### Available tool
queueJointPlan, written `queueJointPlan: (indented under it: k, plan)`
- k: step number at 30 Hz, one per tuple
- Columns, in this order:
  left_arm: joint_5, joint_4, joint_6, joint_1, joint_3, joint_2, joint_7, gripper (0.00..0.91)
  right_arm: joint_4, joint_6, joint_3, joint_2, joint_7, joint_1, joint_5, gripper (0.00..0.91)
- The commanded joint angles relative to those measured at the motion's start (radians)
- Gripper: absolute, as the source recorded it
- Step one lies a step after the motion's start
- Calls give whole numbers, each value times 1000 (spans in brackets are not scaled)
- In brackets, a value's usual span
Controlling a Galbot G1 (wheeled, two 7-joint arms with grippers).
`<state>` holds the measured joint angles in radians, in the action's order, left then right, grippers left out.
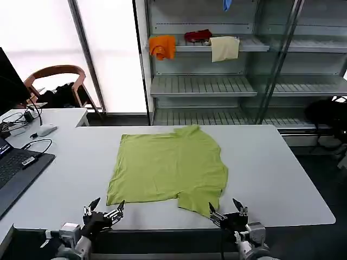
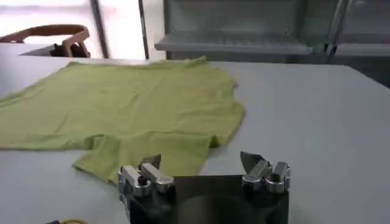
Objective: Fold and organize the clothes.
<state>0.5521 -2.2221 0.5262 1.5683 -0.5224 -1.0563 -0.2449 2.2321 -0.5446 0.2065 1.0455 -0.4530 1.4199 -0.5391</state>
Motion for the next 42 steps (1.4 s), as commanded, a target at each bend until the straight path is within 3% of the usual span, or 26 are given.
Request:
queueJointPlan:
  k: [1, 4, 5, 6, 8, 10, 11, 13, 15, 26, 38, 42]
  plan:
    - [89, 155, 38, -104, -6, 12, 22, 867, -49, -34, -26, 20, 0, -50, 0, 907]
    - [90, 154, 33, -102, -4, 10, 29, 705, -54, -33, -34, 22, 1, -50, 7, 907]
    - [90, 155, 33, -102, -3, 10, 31, 605, -55, -33, -38, 22, 1, -50, 7, 897]
    - [90, 157, 32, -102, 0, 8, 32, 584, -57, -33, -42, 22, 2, -51, 8, 836]
    - [89, 162, 30, -102, 2, 6, 33, 554, -59, -33, -46, 22, 3, -52, 11, 655]
    - [88, 168, 26, -101, 4, 3, 34, 393, -63, -33, -51, 22, 6, -54, 12, 383]
    - [88, 169, 25, -100, 5, 2, 37, 353, -65, -33, -52, 22, 6, -55, 12, 322]
    - [88, 169, 22, -95, 6, 0, 38, 131, -69, -33, -55, 23, 11, -55, 12, 81]
    - [88, 169, 19, -91, 6, -1, 40, 20, -71, -33, -57, 23, 16, -55, 13, 0]
    - [67, 162, -8, -78, 11, 1, 43, 0, -66, -29, -61, 27, 27, -67, 16, 0]
    - [138, 100, -67, -127, 0, 14, -27, 0, 23, -12, 8, -3, 57, -75, 14, 0]
    - [160, 94, -64, -169, 2, 18, -46, 0, 29, -13, 27, -26, 96, -106, 12, 0]
